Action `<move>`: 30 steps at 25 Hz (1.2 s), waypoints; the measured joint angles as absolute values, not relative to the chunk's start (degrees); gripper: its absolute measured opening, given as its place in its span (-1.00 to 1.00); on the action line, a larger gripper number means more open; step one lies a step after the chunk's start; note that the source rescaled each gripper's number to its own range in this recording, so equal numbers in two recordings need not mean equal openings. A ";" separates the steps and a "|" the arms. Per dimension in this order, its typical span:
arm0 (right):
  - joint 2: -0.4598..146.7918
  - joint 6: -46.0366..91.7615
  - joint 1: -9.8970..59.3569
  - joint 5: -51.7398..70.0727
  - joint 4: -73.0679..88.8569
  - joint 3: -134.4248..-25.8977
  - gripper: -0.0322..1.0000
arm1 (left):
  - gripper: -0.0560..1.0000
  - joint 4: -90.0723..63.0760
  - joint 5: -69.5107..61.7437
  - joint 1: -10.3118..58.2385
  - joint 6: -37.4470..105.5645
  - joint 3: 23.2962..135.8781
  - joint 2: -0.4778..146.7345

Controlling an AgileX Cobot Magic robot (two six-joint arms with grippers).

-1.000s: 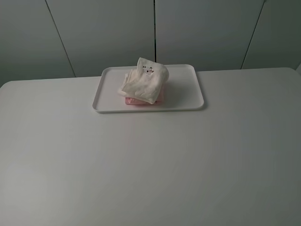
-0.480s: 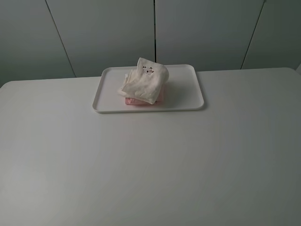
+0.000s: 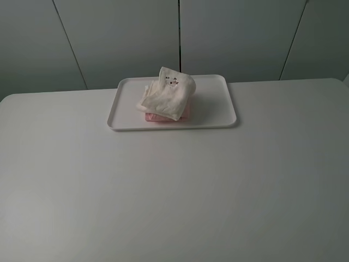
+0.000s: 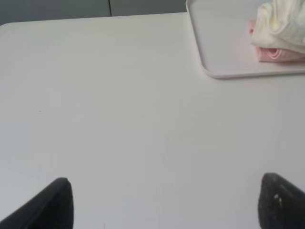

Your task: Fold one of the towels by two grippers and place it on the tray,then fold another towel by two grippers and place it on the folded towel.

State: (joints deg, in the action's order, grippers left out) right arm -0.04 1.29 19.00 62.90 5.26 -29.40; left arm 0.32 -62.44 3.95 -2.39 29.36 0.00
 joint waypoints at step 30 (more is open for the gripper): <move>-0.04 1.29 1.70 62.81 5.26 -29.40 1.00 | 1.00 0.00 -62.34 -3.84 -2.53 29.36 0.00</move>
State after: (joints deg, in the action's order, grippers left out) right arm -0.04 1.29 1.70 62.81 5.26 -29.40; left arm 0.00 -62.34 -3.84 -2.53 29.36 0.00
